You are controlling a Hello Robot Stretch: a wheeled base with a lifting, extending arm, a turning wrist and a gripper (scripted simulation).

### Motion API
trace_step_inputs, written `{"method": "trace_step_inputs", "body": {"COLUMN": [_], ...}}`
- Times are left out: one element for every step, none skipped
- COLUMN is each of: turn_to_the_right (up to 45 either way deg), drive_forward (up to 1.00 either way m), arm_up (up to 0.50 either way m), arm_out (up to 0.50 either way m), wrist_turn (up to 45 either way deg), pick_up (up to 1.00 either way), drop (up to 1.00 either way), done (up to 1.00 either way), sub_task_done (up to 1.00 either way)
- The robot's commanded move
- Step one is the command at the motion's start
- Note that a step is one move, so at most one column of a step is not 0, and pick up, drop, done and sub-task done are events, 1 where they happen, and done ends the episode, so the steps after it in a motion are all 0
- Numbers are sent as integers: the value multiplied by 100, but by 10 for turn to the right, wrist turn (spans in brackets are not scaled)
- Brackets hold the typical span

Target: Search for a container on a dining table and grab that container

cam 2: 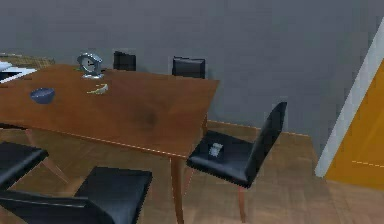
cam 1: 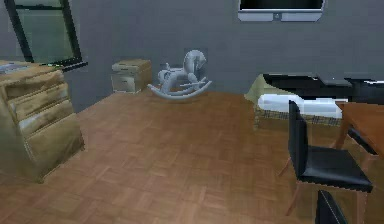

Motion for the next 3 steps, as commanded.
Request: {"method": "trace_step_inputs", "body": {"turn_to_the_right": [60,0,90], "drive_forward": [0,100,0], "arm_up": [0,0,0], "arm_out": [0,0,0], "wrist_turn": [0,0,0], "pick_up": [0,0,0], "drop": [0,0,0], "done": [0,0,0], "sub_task_done": [0,0,0]}}
